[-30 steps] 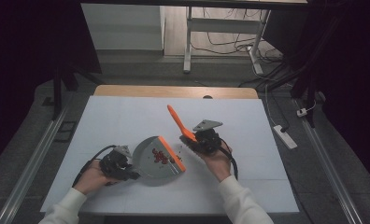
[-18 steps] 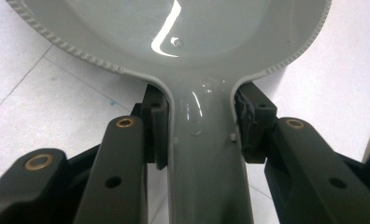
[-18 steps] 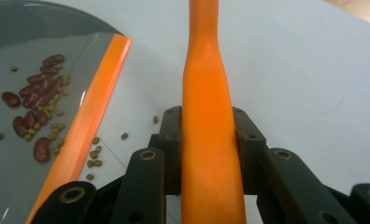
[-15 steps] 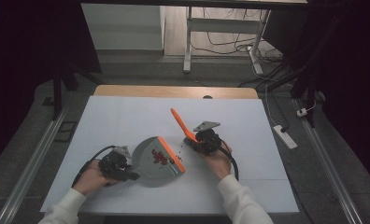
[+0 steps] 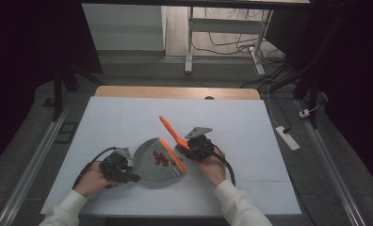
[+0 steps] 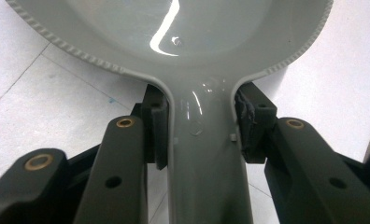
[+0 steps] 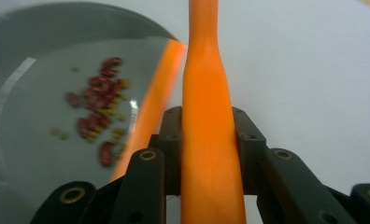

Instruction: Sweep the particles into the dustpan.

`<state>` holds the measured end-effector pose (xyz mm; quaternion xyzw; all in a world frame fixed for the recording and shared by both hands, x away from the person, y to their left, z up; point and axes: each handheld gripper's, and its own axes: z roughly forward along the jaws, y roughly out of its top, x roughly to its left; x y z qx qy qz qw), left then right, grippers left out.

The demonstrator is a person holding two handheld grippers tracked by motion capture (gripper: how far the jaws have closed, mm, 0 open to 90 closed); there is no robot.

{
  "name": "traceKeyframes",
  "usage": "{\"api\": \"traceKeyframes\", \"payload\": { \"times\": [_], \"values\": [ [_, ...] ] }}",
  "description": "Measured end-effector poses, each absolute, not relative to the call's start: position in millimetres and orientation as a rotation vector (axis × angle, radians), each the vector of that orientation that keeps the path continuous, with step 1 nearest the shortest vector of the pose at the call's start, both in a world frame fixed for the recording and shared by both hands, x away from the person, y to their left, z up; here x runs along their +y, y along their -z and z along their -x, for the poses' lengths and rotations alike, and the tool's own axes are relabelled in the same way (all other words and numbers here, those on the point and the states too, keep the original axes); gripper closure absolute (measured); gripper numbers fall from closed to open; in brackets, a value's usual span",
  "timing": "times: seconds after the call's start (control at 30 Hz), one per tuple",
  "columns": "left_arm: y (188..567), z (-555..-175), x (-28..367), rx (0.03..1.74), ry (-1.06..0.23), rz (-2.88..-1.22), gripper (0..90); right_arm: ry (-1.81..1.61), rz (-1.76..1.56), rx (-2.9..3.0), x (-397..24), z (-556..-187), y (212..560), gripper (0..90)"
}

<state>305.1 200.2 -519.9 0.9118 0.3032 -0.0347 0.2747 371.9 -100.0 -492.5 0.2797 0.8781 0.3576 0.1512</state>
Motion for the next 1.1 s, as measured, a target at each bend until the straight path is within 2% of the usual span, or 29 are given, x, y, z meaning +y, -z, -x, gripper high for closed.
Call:
{"api": "traceKeyframes", "payload": {
  "times": [0.4,0.5,0.63,1.1],
  "values": [
    [520.6,-305.2,199.8,0.819,0.096,-2.458,61.6,-1.099,-0.827,2.562,-88.3,-363.5,492.0,70.4],
    [520.8,-305.3,199.7,0.817,0.093,-2.459,61.6,-1.236,-0.854,2.607,-87.5,-363.2,488.0,70.4],
    [520.9,-305.0,199.5,0.819,0.095,-2.458,61.6,-1.238,-0.801,2.563,-85.7,-358.1,479.1,70.4],
    [520.8,-304.8,199.5,0.818,0.092,-2.460,61.6,-1.120,-0.897,2.458,-118.6,-373.2,474.0,70.4]
  ]
}}
